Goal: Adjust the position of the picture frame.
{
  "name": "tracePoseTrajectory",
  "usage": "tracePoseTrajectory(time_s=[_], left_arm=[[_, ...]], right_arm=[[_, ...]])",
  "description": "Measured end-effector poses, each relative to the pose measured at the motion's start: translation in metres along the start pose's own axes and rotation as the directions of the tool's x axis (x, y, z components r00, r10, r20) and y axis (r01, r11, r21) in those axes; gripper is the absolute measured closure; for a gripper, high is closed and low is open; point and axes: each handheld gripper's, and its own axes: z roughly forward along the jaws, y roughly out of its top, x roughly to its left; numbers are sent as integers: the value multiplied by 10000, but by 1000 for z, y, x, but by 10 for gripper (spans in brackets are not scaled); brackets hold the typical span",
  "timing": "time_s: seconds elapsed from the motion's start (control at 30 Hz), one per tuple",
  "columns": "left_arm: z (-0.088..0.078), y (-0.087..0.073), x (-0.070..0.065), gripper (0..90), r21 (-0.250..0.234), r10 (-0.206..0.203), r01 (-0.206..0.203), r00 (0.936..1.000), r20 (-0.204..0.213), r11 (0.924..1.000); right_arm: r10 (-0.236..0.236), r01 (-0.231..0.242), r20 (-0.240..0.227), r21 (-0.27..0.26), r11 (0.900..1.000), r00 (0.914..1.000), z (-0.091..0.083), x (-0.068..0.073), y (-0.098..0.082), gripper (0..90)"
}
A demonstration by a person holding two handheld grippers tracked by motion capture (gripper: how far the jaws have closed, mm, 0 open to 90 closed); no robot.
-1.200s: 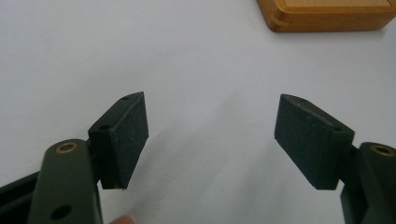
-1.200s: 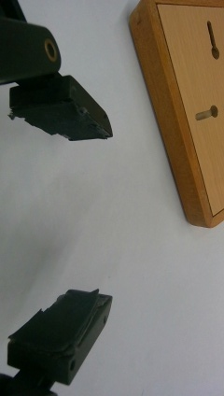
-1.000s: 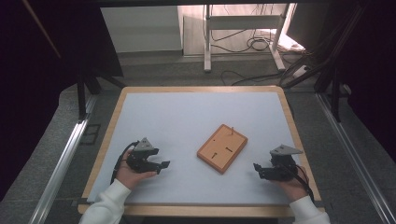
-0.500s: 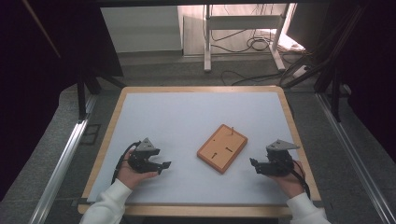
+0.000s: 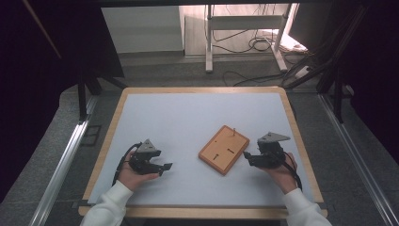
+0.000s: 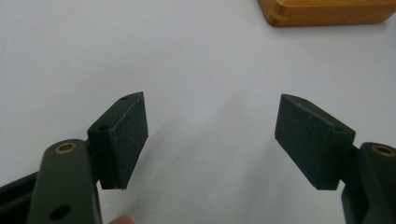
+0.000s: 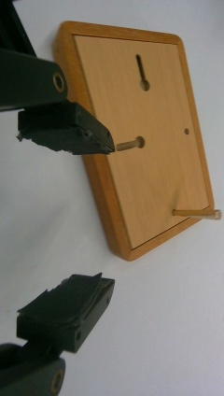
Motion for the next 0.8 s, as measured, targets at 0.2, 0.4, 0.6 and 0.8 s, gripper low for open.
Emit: tracePoseTrajectory(time_s=[0.2, 0.4, 0.6, 0.8], left_arm=[[0, 0, 1, 254, 44, 3, -3, 10000, -6, 10000], [0, -1, 1, 250, 32, -48, 48, 10000, -42, 10000], [0, -2, 2, 249, 54, -59, 59, 10000, -52, 10000], [-1, -2, 2, 249, 47, -52, 52, 10000, -56, 10000]], right_arm=[[-122, 122, -98, -60, 9999, 9999, 22, -2, 17, 369], [-110, 108, -101, -166, 9998, 9999, 42, -3, 31, 441], [-52, 50, -218, -103, 9999, 9997, 60, -4, 40, 511], [133, -137, -305, -124, 9998, 9994, 71, -6, 45, 571]])
